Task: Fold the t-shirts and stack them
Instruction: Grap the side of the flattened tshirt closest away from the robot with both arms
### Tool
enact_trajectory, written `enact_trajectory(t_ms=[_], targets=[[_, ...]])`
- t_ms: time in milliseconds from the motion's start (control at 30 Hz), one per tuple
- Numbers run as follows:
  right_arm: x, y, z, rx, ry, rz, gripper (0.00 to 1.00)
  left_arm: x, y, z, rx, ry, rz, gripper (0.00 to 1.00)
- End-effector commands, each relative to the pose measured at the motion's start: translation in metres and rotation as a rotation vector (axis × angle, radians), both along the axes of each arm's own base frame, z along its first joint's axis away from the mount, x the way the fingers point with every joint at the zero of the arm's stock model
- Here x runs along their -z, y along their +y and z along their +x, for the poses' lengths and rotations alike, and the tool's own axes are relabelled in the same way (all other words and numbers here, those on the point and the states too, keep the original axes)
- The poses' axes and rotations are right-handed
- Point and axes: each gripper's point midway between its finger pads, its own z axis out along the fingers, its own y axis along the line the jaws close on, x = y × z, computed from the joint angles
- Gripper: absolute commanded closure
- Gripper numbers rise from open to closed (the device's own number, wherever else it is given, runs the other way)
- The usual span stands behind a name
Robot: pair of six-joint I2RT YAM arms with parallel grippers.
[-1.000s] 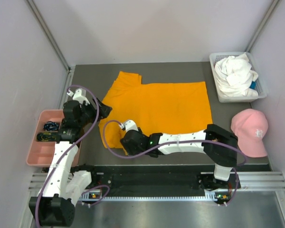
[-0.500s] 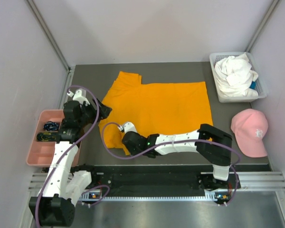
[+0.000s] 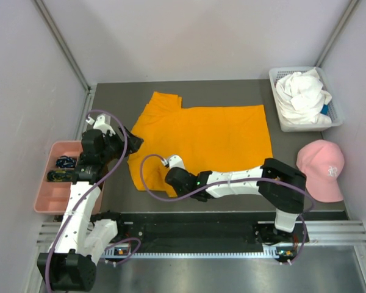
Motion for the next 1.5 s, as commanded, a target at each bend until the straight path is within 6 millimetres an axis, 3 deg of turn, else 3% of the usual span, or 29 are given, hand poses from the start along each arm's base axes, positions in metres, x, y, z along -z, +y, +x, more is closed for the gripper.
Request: enact_trajectory(t_ms=[0, 167, 233, 267, 367, 567, 833, 967, 1100, 1267, 1467], targets=[[-0.034, -0.015, 0.013, 0.078, -0.053, 0.053, 1.00, -0.008, 0.001, 0.003, -0.002, -0.043, 0.003, 0.22], [-0.038, -0.030, 0.017, 0.123, -0.066, 0.043, 0.98, -0.006, -0.002, 0.004, 0.011, -0.042, -0.013, 0.22], [-0.039, -0.033, 0.020, 0.139, -0.070, 0.035, 0.80, -0.005, -0.002, 0.005, 0.013, -0.038, -0.015, 0.22], [-0.040, -0.033, 0.020, 0.141, -0.073, 0.035, 0.57, -0.005, -0.003, 0.005, 0.015, -0.037, -0.016, 0.22], [-0.045, -0.032, 0.021, 0.146, -0.073, 0.048, 0.42, -0.004, -0.003, 0.005, 0.017, -0.038, -0.014, 0.22], [-0.061, -0.031, 0.015, 0.136, -0.056, 0.105, 0.40, 0.002, -0.004, 0.004, 0.026, -0.024, -0.016, 0.22], [-0.069, -0.009, -0.019, 0.025, -0.016, 0.152, 0.40, 0.004, -0.008, 0.005, 0.036, -0.022, -0.042, 0.22], [-0.072, -0.009, -0.018, 0.048, -0.024, 0.154, 0.40, 0.008, -0.016, 0.008, 0.066, -0.016, -0.079, 0.24], [-0.081, -0.028, -0.010, 0.126, -0.067, 0.152, 0.40, 0.024, -0.023, 0.010, 0.098, 0.053, -0.119, 0.31], [-0.100, -0.061, -0.004, 0.216, -0.123, 0.173, 0.40, 0.033, -0.039, 0.008, 0.123, 0.079, -0.136, 0.33], [-0.117, -0.102, 0.005, 0.306, -0.210, 0.145, 0.39, 0.050, -0.081, -0.004, 0.190, 0.137, -0.107, 0.34]])
